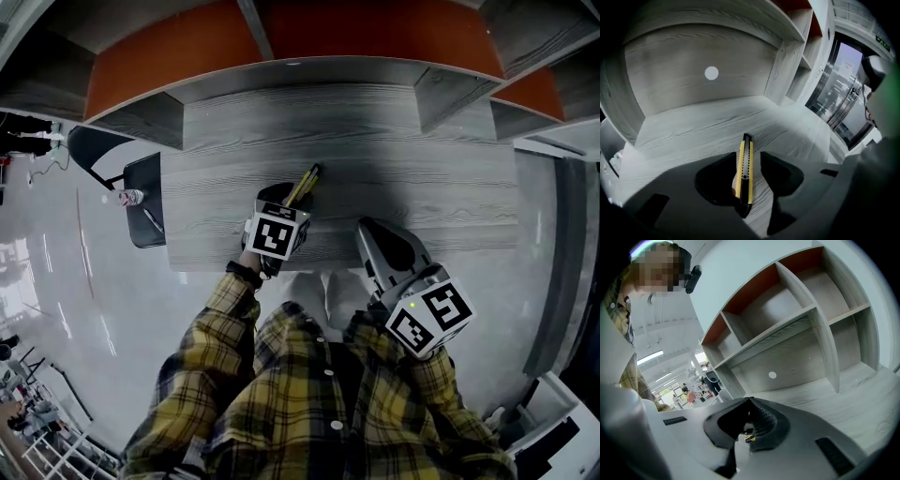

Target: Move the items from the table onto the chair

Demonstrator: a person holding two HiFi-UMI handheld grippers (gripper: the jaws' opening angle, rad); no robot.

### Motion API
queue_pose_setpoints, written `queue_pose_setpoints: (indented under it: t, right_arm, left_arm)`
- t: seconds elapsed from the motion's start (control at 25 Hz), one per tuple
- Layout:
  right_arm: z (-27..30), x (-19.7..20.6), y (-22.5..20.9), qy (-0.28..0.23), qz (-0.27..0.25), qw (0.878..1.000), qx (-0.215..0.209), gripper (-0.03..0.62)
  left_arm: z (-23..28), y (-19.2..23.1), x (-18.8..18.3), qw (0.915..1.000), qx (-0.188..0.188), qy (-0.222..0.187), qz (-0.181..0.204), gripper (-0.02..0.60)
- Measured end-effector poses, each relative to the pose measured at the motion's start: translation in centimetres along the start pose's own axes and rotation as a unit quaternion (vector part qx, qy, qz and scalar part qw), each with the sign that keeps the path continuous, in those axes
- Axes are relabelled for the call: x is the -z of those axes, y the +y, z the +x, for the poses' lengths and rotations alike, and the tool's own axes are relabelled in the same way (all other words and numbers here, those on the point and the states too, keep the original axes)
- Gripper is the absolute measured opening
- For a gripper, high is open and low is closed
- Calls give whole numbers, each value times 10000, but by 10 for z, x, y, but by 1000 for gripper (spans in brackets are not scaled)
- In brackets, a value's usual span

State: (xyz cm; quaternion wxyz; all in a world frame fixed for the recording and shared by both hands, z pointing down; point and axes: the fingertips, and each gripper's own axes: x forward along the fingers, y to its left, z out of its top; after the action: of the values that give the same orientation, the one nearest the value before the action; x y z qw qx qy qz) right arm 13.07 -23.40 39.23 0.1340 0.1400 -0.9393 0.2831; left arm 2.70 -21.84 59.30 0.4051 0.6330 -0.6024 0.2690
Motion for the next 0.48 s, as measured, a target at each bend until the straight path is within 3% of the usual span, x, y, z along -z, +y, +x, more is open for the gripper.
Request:
queue_pose_setpoints:
  t: [0.36,0.48]
  right_arm:
    - [-4,9,-11,-14,208,9997,134,17]
    - [-5,8,-13,-19,225,9996,187,17]
  left_arm:
    - [24,3,20,9978,82,612,223,173]
    - [29,5,29,9965,-83,766,317,173]
